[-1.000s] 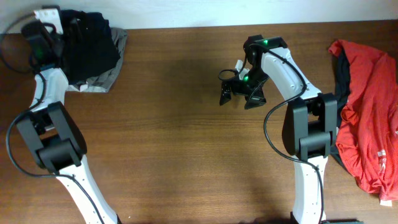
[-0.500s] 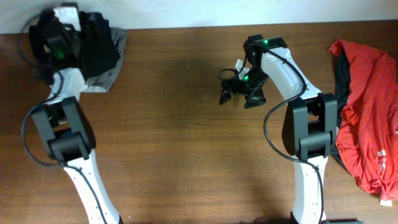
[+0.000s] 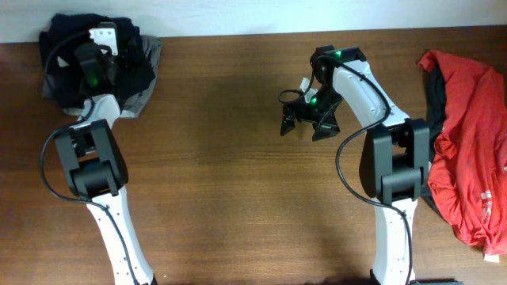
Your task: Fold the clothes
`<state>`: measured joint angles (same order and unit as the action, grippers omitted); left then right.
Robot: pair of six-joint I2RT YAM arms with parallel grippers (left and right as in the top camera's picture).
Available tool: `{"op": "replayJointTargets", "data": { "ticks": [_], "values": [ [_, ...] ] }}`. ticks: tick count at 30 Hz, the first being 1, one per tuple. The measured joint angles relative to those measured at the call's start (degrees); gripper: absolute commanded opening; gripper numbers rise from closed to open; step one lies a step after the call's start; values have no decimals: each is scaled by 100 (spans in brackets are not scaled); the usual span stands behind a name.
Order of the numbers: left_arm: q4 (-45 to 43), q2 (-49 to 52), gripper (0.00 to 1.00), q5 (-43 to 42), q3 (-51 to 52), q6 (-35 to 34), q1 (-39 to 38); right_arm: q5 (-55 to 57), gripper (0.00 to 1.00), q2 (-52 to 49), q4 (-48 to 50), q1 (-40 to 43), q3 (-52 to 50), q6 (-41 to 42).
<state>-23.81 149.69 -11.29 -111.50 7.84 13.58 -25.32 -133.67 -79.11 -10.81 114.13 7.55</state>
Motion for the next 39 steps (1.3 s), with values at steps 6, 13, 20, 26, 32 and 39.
{"op": "replayJointTargets", "data": {
  "ticks": [6, 13, 20, 26, 32, 39],
  "values": [
    [48, -369, 99, 107, 0, -7, 216, 0, 99, 0, 46, 0, 0, -4],
    [496, -621, 99, 337, -87, -20, 656, 0, 99, 0, 90, 0, 0, -2],
    [595, -490, 99, 393, -85, -20, 809, -2, 99, 0, 90, 0, 0, 0],
    [605, -103, 99, 415, -92, -46, 798, -66, 99, 0, 90, 0, 0, 142],
    [627, -120, 99, 411, -151, -87, 798, 42, 99, 0, 92, 0, 2, 365],
    [1681, -1075, 99, -140, -76, -341, 798, 966, 99, 407, 87, 0, 87, 789]
  ]
}}
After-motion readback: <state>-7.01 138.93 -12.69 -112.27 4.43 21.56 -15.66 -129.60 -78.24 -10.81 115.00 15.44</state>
